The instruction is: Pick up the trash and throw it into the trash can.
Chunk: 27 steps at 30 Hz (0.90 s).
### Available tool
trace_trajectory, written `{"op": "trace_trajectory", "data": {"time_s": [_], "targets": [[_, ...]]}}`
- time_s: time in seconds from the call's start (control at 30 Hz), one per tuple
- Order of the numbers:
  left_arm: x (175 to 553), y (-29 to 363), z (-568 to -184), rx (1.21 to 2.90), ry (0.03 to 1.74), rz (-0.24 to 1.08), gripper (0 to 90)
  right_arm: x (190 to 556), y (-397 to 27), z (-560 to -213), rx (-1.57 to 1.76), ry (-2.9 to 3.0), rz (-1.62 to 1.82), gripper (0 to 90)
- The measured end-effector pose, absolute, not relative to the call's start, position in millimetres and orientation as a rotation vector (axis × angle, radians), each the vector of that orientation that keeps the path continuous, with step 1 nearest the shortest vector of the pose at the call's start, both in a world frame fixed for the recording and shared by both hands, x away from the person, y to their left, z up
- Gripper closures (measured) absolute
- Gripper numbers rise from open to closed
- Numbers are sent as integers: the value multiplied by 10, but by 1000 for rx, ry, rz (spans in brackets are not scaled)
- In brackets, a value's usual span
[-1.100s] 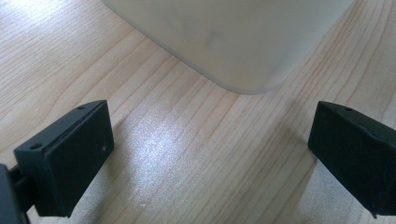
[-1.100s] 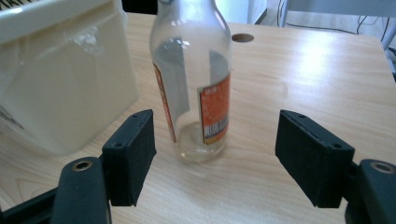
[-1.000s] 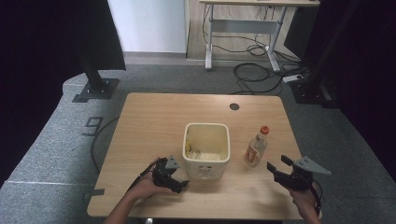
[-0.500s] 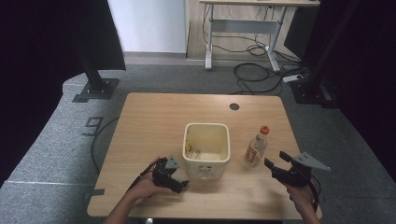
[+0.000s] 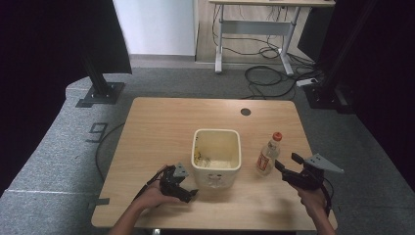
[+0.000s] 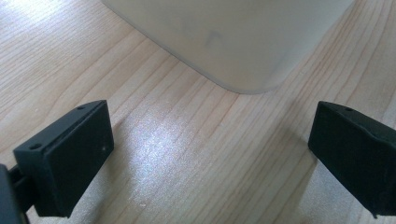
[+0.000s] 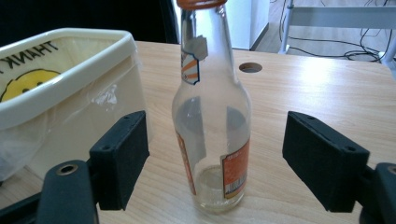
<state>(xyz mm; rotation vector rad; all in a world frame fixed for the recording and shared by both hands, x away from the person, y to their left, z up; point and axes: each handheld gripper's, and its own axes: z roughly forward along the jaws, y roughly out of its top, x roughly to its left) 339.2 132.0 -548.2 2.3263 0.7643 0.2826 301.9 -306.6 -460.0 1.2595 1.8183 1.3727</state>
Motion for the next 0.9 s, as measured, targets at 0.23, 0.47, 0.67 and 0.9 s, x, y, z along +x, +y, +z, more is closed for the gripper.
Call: {"op": "trace_trajectory", "data": {"time_s": [0.23, 0.47, 0.67, 0.9], "targets": [[3392, 1320, -5482, 2327, 764, 283, 1, 3100, -3017, -4585, 1258, 1814, 1364, 215], [3391, 1320, -5482, 2327, 764, 283, 1, 3177, -2961, -4608, 1233, 1837, 1339, 219], [3392, 1320, -5482, 2327, 764, 283, 1, 3287, -2905, -4625, 1226, 1848, 1330, 221], [3392, 1320, -5482, 2326, 764, 283, 1, 3391, -2868, -4656, 1229, 1852, 1319, 222]]}}
